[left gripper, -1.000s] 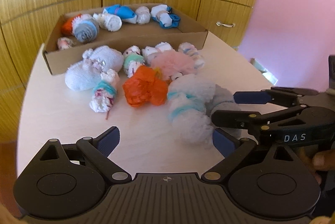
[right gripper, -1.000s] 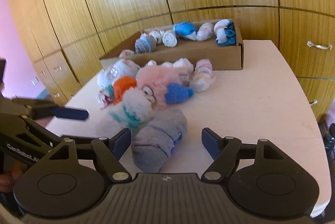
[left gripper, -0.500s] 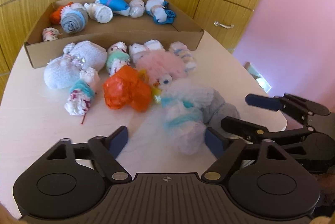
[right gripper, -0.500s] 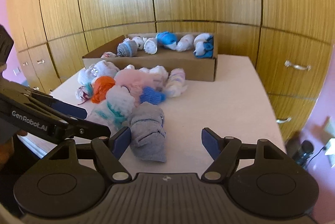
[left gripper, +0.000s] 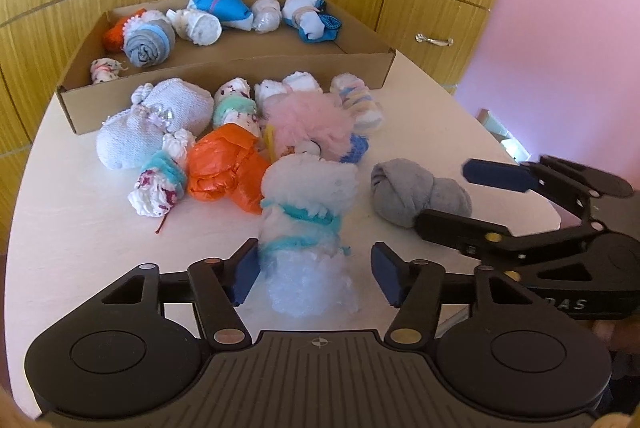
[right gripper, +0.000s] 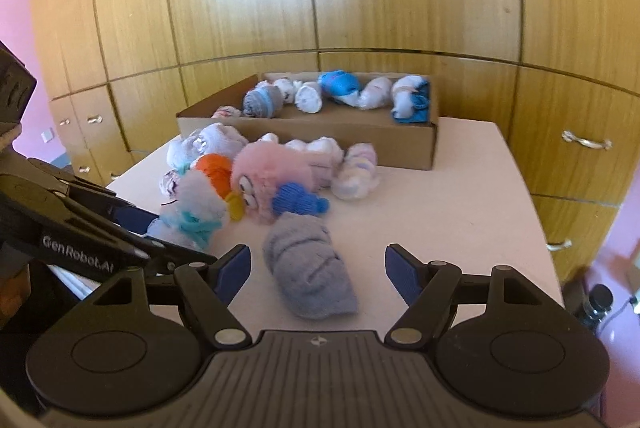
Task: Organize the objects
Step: 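Grasp the white-teal fluffy bundle with the left tool while the right tool grasps the grey sock, then carry both held socks into the box, lower them in, open both tools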
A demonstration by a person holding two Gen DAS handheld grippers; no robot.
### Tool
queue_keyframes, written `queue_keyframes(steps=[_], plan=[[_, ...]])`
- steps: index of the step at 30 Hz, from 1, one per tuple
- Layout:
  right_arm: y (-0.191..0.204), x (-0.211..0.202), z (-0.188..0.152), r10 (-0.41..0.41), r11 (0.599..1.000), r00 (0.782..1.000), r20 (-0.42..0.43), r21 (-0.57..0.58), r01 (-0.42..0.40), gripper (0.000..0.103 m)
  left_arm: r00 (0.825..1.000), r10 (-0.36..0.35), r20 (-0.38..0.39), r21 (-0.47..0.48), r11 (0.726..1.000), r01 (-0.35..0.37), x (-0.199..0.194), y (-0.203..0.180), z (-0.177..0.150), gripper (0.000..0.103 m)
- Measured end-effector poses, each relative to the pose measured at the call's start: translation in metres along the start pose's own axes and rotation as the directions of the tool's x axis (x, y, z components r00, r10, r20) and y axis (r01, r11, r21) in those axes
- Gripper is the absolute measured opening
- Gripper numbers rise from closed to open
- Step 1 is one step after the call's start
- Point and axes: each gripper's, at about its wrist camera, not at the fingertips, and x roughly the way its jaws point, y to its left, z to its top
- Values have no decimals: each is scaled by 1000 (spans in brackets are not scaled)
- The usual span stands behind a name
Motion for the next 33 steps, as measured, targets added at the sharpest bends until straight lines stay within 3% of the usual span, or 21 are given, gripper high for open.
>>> queue_keyframes(steps=[4, 8, 23, 29, 33], plan=[[3, 2, -1, 6, 1000, 1000, -23, -14, -6, 41, 1000, -10, -1, 16, 1000, 10, -5, 1, -2, 50], [1, -4, -3, 7, 1000, 1000, -20, 1, -7, 37, 1000, -11, 1, 18, 1000, 11, -6, 5, -5, 48], [-25, -35, 20, 71, 985, 996, 61, 153, -79, 36, 997, -32, 71, 5, 999, 32, -46, 25, 4, 47], [-37, -39, 63, 86, 983, 989, 118, 151, -104, 36, 988, 9, 157, 24, 1000, -13, -74, 47, 54, 47], [-42, -26, 105, 100, 987, 985, 143, 109, -116, 36, 985, 33, 170, -1, 999, -33, -69, 76, 98, 47]])
